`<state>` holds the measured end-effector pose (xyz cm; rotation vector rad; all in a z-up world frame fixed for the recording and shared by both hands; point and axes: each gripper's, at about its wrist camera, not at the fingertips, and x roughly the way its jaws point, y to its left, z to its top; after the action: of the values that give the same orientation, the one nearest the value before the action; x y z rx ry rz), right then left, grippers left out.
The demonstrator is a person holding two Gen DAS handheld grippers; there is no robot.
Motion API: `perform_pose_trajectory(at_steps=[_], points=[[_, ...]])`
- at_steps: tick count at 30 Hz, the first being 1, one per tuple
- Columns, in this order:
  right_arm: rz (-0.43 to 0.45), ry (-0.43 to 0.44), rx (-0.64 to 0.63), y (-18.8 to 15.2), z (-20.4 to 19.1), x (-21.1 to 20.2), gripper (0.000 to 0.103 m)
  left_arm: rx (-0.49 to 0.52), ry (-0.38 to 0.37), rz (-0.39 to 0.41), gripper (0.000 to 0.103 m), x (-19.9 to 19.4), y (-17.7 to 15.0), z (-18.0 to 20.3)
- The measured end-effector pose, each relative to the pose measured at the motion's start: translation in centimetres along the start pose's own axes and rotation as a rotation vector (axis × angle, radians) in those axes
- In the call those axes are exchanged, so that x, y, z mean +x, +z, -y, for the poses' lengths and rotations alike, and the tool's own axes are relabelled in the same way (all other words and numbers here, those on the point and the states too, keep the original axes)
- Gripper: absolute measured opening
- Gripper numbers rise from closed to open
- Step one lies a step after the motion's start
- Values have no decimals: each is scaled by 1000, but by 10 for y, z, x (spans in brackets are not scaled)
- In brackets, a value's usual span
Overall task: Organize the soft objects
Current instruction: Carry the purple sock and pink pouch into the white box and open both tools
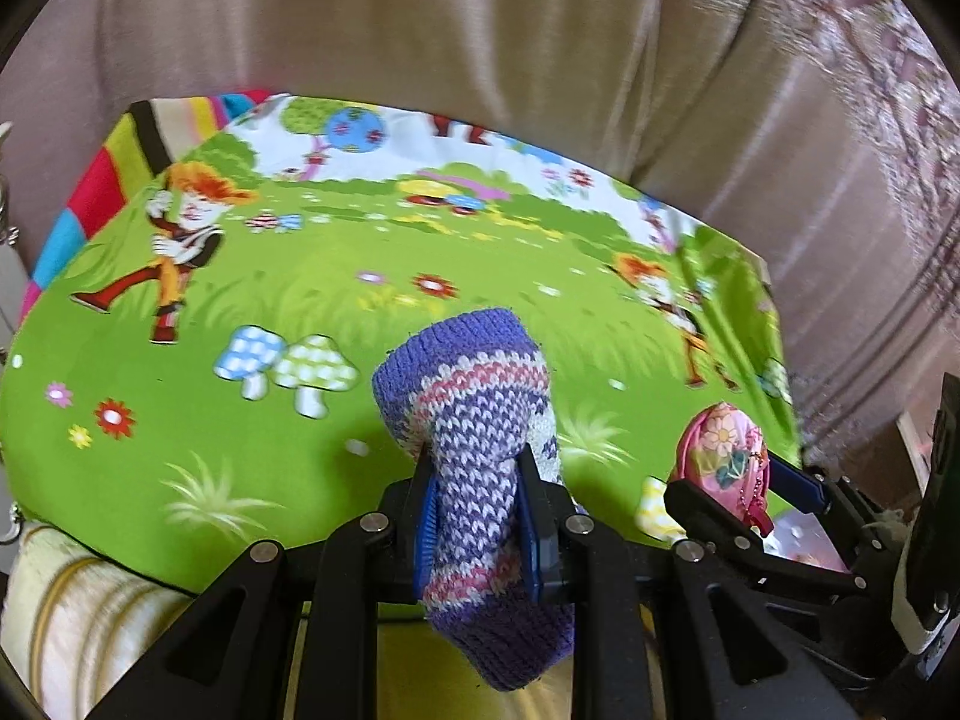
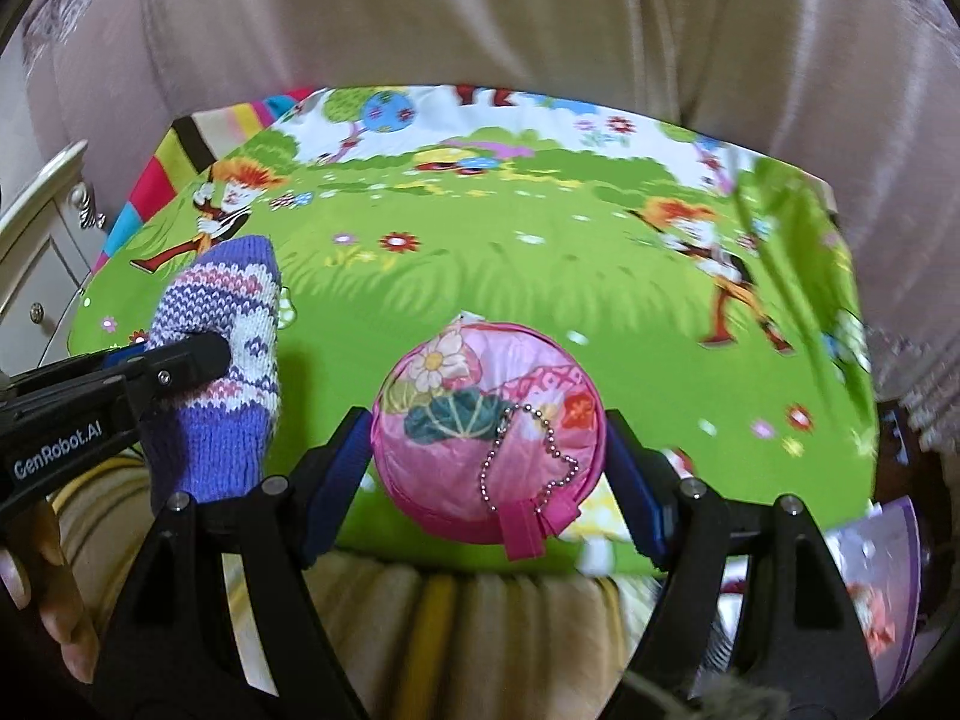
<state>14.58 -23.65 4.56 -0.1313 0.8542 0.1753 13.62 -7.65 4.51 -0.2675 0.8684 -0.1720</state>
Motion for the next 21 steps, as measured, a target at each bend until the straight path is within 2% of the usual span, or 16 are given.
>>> perform_pose_trajectory(at_steps=[8,13,21], points=[[32,-82,108,-39,62,-61,78,97,-144,-50,24,-10,-24,75],[49,-169,181,-66,110,-99,78,184,-234,-102,24,-14,-44,129],[67,-312,279,-108,175,-155,78,342,-333,-193,25,-14,-85,212]])
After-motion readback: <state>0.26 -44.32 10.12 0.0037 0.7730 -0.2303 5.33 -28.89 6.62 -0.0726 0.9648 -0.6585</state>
